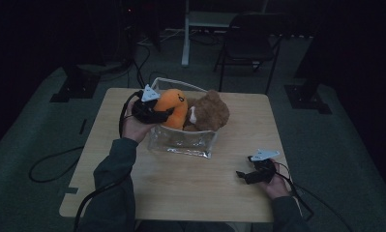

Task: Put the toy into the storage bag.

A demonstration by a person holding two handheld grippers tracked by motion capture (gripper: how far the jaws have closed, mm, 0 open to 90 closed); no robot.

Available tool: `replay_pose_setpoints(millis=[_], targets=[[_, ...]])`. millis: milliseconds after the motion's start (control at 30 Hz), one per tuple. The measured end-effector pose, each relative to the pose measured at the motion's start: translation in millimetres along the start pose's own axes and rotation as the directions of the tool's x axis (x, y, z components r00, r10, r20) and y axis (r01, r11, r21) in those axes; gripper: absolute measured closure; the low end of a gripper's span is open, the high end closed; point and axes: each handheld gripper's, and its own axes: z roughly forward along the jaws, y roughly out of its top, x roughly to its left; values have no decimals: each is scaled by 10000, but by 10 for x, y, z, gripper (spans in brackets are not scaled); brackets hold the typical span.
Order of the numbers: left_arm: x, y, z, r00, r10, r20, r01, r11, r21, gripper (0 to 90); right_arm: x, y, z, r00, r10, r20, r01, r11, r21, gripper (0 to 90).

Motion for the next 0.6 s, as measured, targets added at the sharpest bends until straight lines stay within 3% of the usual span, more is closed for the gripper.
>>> replay_pose_setpoints(millis=[267,600], targets=[[-7,-8,18,9993,-122,358,125,9999,-74,266,0,0,0,10000,-2,2,2,10000,1,121],[0,-22,59,9993,-239,298,238,9997,25,215,-1,0,0,10000,-8,3,8,10000,-2,121]])
